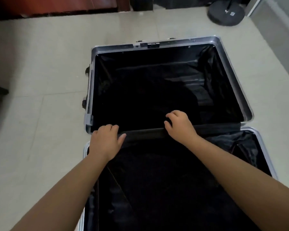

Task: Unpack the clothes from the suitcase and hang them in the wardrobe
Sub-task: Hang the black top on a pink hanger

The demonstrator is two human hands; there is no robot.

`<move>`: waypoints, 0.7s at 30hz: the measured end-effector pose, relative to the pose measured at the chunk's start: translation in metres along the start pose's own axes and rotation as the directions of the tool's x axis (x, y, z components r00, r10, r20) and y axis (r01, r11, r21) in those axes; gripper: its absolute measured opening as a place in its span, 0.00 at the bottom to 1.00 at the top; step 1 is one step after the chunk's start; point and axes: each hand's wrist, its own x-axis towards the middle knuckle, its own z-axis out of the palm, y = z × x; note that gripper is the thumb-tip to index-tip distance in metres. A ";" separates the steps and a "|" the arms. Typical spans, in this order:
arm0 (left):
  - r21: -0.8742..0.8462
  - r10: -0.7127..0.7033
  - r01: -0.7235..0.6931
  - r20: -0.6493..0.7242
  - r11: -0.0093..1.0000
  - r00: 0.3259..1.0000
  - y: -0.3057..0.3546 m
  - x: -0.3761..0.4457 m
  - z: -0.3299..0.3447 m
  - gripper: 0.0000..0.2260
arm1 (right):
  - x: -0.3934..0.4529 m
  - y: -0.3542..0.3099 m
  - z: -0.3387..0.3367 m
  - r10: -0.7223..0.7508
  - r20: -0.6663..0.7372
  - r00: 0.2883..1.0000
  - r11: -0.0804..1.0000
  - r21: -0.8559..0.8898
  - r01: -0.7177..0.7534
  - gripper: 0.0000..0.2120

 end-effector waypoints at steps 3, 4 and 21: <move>0.027 0.044 -0.044 0.005 0.999 0.999 -0.005 0.017 0.021 0.19 | 0.029 -0.001 0.014 0.144 0.097 0.985 0.989 -0.058 -0.138 0.24; 0.035 0.066 -0.065 -0.025 0.997 0.997 -0.006 0.019 0.025 0.19 | 0.036 -0.001 0.015 0.199 0.150 0.968 0.980 -0.053 -0.193 0.29; -0.006 0.018 -0.018 -0.030 1.000 0.999 -0.003 0.018 0.027 0.18 | 0.042 0.009 0.007 0.132 0.128 0.983 0.918 0.357 -0.170 0.06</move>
